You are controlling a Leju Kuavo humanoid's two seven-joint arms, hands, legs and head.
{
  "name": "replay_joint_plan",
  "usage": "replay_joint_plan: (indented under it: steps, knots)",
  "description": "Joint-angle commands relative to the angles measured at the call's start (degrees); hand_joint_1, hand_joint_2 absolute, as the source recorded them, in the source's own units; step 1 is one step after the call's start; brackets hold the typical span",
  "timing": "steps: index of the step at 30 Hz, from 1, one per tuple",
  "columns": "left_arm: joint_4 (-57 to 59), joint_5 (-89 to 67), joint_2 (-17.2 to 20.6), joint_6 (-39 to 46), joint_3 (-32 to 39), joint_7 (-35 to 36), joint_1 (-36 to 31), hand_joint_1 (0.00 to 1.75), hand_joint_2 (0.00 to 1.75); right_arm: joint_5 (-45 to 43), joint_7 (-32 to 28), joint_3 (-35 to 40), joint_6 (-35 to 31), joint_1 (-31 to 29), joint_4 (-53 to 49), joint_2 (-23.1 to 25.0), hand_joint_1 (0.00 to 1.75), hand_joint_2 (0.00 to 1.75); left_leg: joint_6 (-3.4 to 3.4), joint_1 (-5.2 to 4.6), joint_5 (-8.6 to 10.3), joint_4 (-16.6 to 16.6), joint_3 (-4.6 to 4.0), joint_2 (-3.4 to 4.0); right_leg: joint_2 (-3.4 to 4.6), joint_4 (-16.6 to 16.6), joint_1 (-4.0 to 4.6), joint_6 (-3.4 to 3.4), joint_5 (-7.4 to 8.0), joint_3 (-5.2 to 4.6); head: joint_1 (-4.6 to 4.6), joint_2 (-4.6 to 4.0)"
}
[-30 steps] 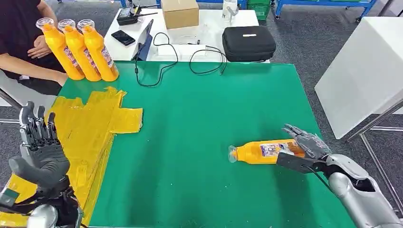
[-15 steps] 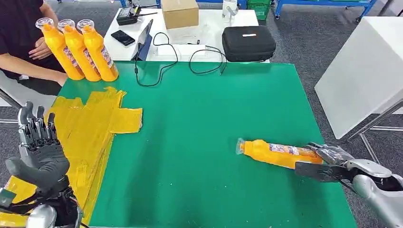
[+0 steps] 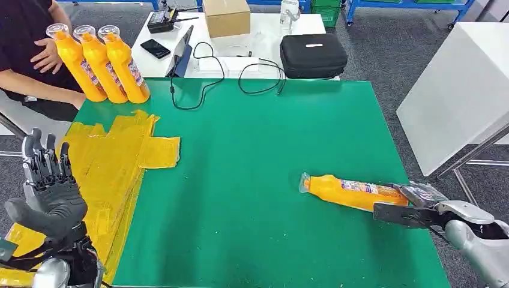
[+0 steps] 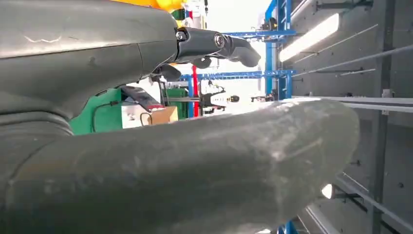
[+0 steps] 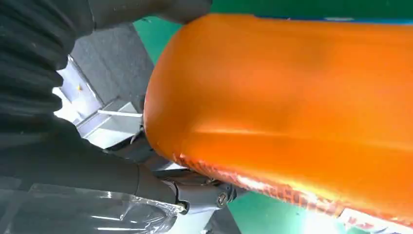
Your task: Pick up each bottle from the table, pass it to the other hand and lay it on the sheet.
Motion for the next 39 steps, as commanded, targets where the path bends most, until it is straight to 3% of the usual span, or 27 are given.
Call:
replay_joint_plan:
  steps: [1, 30, 31, 38, 39]
  knots:
    - [0.48, 0.49, -0.11, -0.69, 2.13, 0.02, -0.31, 0.00, 0.00, 4.34, -0.40, 0.92, -5.78, -2.76, 14.01, 13.49, 0.00, 1.75, -0.14, 0.08, -0.02, -0.12, 0.22, 0.33, 0.26, -0.18, 0.08, -0.04, 0.10, 0.18, -0.02, 0.00]
    - [0.30, 0.38, -0.26, -0.57, 1.99, -0.04, -0.33, 0.00, 0.00, 5.21, -0.86, 0.27, -6.66, -2.57, 14.34, 14.25, 0.00, 1.75, -0.23, 0.16, 0.17, -0.12, 0.43, 0.71, 0.61, -0.18, 0.11, -0.23, 0.47, 0.17, 0.02, 0.00]
    - [0.29, 0.38, -0.29, -0.57, 2.00, -0.03, -0.33, 0.00, 0.00, 5.44, -0.97, 0.11, -6.92, -2.54, 14.52, 14.56, 0.00, 0.00, -0.24, 0.16, 0.18, -0.13, 0.42, 0.73, 0.63, -0.19, 0.11, -0.24, 0.48, 0.16, 0.02, 0.00]
    - [-0.43, 0.45, -0.40, -0.54, 2.64, -0.13, 0.26, 0.00, 0.00, 5.27, -2.91, -1.74, -6.98, -1.57, 8.73, 13.56, 0.00, 0.00, -0.25, 0.11, 0.18, -0.10, 0.34, 0.68, 0.58, -0.10, 0.07, -0.20, 0.45, 0.06, -0.02, 0.00]
    - [-0.49, 0.48, -0.35, -0.69, 2.77, -0.14, 0.41, 0.00, 0.00, 4.57, -3.17, -1.97, -5.96, -1.21, 7.00, 12.94, 0.00, 1.75, -0.19, 0.11, 0.20, -0.07, 0.38, 0.64, 0.56, -0.10, 0.07, -0.18, 0.44, 0.10, 0.00, 0.00]
